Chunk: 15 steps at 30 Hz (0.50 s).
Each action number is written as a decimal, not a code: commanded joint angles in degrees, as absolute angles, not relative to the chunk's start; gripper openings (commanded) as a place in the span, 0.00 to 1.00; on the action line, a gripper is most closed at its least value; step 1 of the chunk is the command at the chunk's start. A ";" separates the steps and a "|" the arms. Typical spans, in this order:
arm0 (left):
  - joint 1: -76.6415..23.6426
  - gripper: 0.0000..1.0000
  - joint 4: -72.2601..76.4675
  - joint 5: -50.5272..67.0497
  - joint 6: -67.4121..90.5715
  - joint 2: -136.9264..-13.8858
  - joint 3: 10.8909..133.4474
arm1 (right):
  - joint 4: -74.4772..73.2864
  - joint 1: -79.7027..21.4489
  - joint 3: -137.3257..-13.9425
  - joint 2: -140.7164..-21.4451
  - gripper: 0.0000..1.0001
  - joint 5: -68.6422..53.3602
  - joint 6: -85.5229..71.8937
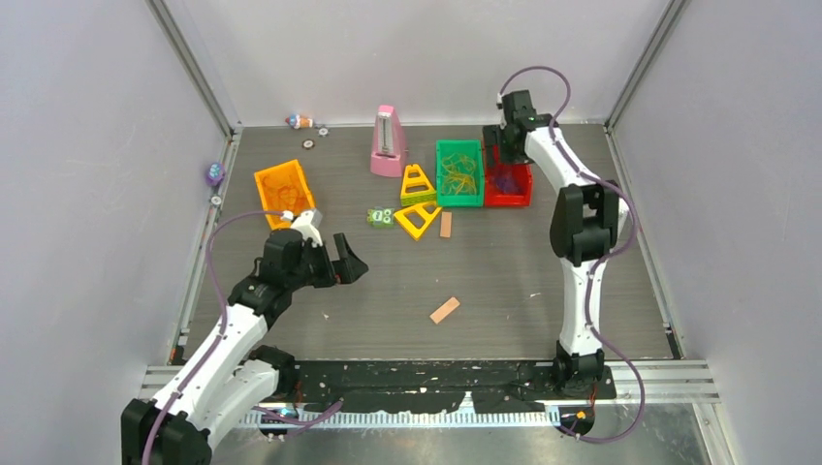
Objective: Untangle the cables
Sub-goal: Place the cable in the bin.
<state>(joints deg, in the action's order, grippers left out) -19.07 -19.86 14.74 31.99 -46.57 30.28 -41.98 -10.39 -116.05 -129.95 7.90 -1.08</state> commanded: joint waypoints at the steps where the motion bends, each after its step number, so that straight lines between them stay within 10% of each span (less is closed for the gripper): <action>1: -19.16 1.00 -15.31 8.38 30.47 -45.74 33.76 | -40.02 -10.78 -114.00 -115.42 0.97 6.35 -1.35; 15: -19.16 1.00 7.02 -18.28 6.42 -41.10 26.09 | 13.30 -10.72 -46.24 -70.17 0.95 1.29 -5.49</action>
<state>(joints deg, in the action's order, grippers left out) -19.07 -10.41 -7.57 20.78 -43.16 30.89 -9.61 -10.50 -65.10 -78.72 3.38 -6.39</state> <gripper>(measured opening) 0.994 0.954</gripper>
